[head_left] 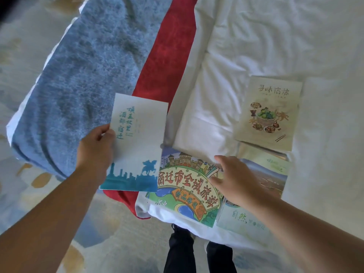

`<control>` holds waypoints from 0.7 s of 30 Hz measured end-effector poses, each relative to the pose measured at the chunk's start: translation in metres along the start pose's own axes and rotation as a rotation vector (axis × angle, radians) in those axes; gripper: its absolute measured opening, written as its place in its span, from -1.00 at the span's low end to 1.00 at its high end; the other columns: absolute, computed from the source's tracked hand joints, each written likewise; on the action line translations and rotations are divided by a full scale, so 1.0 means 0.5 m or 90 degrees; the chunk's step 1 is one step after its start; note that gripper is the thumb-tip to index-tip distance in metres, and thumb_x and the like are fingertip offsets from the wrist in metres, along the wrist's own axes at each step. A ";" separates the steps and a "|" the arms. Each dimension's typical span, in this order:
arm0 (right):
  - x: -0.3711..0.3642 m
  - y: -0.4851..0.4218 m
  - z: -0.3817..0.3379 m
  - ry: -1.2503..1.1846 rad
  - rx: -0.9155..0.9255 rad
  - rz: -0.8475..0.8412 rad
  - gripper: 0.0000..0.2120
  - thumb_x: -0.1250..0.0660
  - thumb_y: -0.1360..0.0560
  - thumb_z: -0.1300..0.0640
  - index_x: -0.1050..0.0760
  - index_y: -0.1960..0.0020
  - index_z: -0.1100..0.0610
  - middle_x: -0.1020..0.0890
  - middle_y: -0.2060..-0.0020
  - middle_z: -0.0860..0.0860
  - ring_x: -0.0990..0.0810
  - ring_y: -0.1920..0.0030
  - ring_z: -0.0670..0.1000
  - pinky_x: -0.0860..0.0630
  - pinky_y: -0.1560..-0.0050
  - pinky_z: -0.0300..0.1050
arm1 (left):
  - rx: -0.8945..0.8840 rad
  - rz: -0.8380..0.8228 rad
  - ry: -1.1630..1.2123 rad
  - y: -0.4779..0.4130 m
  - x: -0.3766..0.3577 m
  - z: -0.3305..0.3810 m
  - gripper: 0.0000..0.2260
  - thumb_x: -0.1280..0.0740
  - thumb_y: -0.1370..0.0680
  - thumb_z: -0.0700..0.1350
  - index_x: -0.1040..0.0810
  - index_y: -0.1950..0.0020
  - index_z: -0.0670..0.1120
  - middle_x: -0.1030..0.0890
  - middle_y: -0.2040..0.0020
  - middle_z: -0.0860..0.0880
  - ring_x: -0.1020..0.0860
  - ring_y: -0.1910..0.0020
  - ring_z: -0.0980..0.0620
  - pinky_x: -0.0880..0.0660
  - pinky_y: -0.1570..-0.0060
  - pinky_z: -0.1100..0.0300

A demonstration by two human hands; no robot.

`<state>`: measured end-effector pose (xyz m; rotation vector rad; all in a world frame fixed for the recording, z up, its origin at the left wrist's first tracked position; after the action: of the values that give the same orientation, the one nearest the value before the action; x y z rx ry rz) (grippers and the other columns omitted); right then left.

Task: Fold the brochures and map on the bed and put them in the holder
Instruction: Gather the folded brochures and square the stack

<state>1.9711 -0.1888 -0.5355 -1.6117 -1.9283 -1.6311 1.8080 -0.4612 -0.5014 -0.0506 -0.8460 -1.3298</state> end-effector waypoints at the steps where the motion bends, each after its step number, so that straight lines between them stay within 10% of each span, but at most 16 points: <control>1: -0.008 -0.007 -0.006 0.052 0.013 -0.004 -0.33 -0.34 -0.52 -0.16 -0.19 -0.52 0.05 -0.42 -0.36 0.06 -0.41 -0.35 0.08 -0.34 -0.37 0.01 | 0.002 0.012 -0.011 -0.006 0.015 -0.005 -0.82 -0.27 -0.55 0.03 -0.57 0.06 0.34 -0.58 0.17 0.27 -0.53 0.22 0.13 -0.44 0.28 0.21; 7: -0.032 -0.042 -0.059 0.238 0.038 -0.008 -0.37 -0.40 -0.41 -0.26 -0.29 -0.32 0.05 -0.49 -0.12 0.04 -0.47 -0.16 0.10 -0.33 -0.17 0.08 | 0.036 0.022 -0.004 -0.011 0.046 -0.029 -0.63 -0.26 -0.55 -0.01 -0.54 0.31 0.48 -0.59 0.32 0.37 -0.53 0.23 0.16 -0.42 0.35 0.23; 16: -0.005 -0.054 -0.077 0.066 0.039 -0.130 -0.64 -0.38 -0.52 -0.03 -0.27 0.24 0.11 -0.35 0.33 -0.03 -0.29 0.38 -0.07 -0.16 0.40 -0.14 | 0.061 0.013 0.030 -0.017 0.055 -0.032 -0.63 -0.25 -0.55 0.00 -0.54 0.30 0.49 -0.57 0.34 0.42 -0.56 0.20 0.13 -0.44 0.31 0.22; 21: 0.066 -0.014 -0.017 -0.155 -0.012 -0.060 -0.69 -0.40 -0.52 -0.03 -0.51 -0.07 0.21 -0.46 0.37 0.08 -0.22 0.59 -0.14 -0.10 0.57 -0.28 | 0.081 -0.002 0.088 -0.029 0.067 -0.029 -0.65 -0.27 -0.57 -0.02 -0.59 0.26 0.44 -0.62 0.31 0.36 -0.59 0.15 0.09 -0.55 0.20 0.15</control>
<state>1.9478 -0.1744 -0.5142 -1.8291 -2.1397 -1.5511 1.8029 -0.5001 -0.4989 0.1416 -0.8118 -1.2649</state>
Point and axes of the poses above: each hand's wrist, its own y-axis away from the middle knuckle, its own x-axis out of the back of the hand, z = x × y, the point moved 3 cm from there along -y, towards the middle knuckle
